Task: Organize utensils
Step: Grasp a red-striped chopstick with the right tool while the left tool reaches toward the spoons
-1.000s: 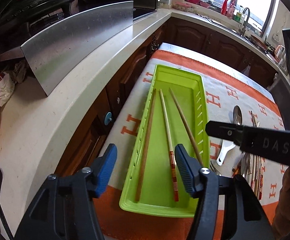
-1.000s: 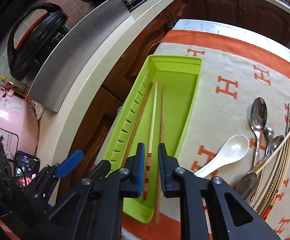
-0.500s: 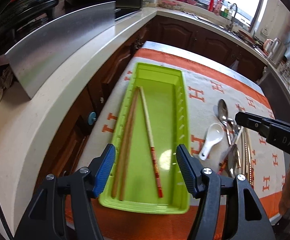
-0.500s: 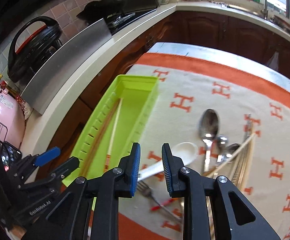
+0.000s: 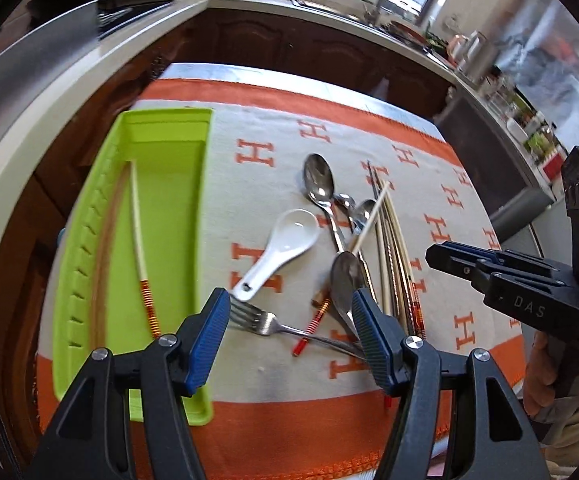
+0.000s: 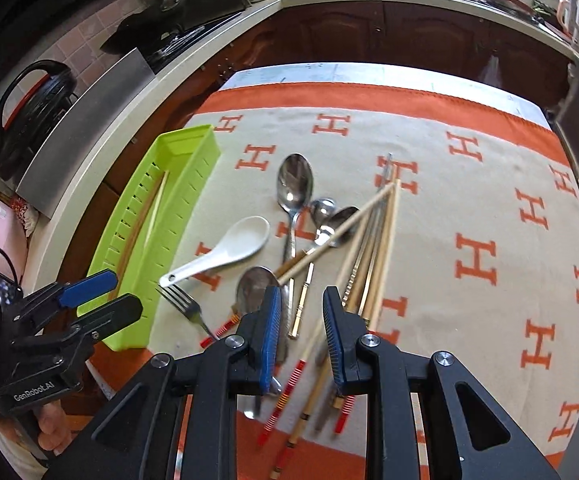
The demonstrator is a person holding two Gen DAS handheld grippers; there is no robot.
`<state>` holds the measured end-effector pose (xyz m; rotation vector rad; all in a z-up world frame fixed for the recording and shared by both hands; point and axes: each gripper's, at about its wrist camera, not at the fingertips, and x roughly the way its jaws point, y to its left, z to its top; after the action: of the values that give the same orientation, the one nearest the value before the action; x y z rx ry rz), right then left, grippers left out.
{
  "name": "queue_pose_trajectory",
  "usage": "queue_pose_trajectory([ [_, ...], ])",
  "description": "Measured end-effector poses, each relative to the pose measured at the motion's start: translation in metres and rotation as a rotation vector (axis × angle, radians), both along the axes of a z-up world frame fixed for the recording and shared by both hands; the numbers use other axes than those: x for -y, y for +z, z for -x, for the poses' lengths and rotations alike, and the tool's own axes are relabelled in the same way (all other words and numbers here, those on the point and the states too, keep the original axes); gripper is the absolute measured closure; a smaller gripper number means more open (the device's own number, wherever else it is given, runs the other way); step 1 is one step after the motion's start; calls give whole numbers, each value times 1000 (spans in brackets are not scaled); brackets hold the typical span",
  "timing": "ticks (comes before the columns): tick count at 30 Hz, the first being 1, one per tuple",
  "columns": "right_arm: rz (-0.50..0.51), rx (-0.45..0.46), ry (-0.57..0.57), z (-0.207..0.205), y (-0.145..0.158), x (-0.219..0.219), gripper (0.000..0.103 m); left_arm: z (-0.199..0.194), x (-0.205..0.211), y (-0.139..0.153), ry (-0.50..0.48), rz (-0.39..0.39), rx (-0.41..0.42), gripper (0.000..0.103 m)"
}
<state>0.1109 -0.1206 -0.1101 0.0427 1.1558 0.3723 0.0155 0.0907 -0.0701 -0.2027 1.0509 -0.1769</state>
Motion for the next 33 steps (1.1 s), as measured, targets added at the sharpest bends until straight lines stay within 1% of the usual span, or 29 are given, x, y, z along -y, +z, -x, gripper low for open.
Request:
queue_pose_trajectory([
  [4,-14,-8,-21,6,-11,19,81,-10,17,-15,-36,14,-6,42],
  [7,-12,-15,-26,9,-20,26,81,-20,26,-31,-49,37,-33,42],
  [10,-25,-34,-28,11,-30,33,81,-29,33,-47,-44,34,-52,42],
  [17,-44,-64,-55,12,-49,55,81,-43,43,-63,-53,22,-35,42],
  [20,-51,-75,-65,9,-55,61,81,-47,48,-66,-71,10,-20,46],
  [22,-58,-81,-69,6,-57,63,81,-49,51,-68,-81,3,-13,56],
  [23,-63,-83,-70,5,-59,63,81,-50,53,-71,-87,5,-14,58],
  [24,-64,-83,-70,4,-60,64,81,-51,53,-72,-91,8,-18,63],
  [25,-64,-83,-71,3,-61,64,81,-51,53,-73,-94,11,-19,69],
  [27,-61,-82,-72,1,-63,64,81,-52,54,-76,-100,14,-20,76],
  [32,-31,-91,-62,-7,-72,57,81,-53,57,-75,-113,-6,3,76],
  [33,-21,-94,-54,-9,-76,54,83,-53,58,-74,-115,-19,7,76],
])
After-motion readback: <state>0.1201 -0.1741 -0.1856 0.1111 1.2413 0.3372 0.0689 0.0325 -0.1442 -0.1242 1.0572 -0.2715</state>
